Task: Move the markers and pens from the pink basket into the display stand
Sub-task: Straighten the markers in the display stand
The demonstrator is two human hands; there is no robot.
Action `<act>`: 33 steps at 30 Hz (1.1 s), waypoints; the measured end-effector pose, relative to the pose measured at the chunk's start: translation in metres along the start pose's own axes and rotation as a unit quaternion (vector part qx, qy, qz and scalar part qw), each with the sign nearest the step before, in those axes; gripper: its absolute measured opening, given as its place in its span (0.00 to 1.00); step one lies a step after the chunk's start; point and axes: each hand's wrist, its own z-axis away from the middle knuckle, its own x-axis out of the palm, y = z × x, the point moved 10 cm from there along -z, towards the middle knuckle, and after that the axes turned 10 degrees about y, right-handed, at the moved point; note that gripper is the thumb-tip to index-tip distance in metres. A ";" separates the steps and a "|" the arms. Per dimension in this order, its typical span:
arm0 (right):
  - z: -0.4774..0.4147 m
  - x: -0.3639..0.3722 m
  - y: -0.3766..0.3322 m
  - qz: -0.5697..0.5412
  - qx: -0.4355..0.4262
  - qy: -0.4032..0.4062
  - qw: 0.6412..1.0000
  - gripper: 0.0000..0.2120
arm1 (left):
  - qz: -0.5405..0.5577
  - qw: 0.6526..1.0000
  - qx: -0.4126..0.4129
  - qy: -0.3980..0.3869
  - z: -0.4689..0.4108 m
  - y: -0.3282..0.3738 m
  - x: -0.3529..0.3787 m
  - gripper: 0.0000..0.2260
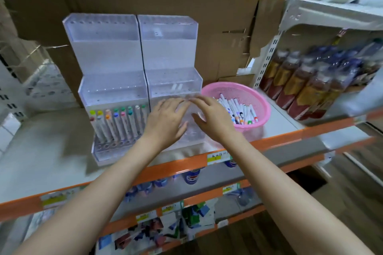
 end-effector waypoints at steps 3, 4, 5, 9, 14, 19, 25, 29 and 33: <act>0.008 -0.014 0.046 0.030 0.035 -0.002 0.999 0.20 | 0.029 1.000 0.006 -0.004 -0.022 0.029 0.022 0.23; 0.009 -0.020 0.060 0.035 0.045 -0.002 0.998 0.19 | 0.039 0.999 0.009 -0.002 -0.029 0.038 0.029 0.23; 0.011 -0.024 0.075 0.039 0.058 -0.007 0.998 0.19 | 0.051 0.999 0.011 -0.002 -0.036 0.046 0.036 0.23; 0.016 -0.025 0.135 0.076 0.136 -0.065 0.986 0.22 | 0.081 0.996 0.018 -0.015 -0.063 0.074 0.066 0.23; 0.027 -0.002 0.184 0.150 0.170 -0.239 0.944 0.26 | 0.113 0.989 -0.024 -0.088 -0.089 0.090 0.110 0.22; 0.020 0.018 0.203 0.131 0.176 -0.282 0.934 0.25 | 0.071 0.974 -0.110 -0.187 -0.103 0.078 0.148 0.13; 0.001 0.025 0.214 0.126 0.161 -0.248 0.947 0.13 | 0.074 0.957 -0.212 -0.183 -0.105 0.056 0.163 0.11; -0.006 0.028 0.216 0.105 0.144 -0.238 0.955 0.13 | 0.106 0.945 -0.253 -0.177 -0.106 0.052 0.169 0.14; -0.009 0.028 0.216 0.084 0.149 -0.214 0.962 0.11 | 0.113 0.938 -0.283 -0.167 -0.105 0.048 0.172 0.14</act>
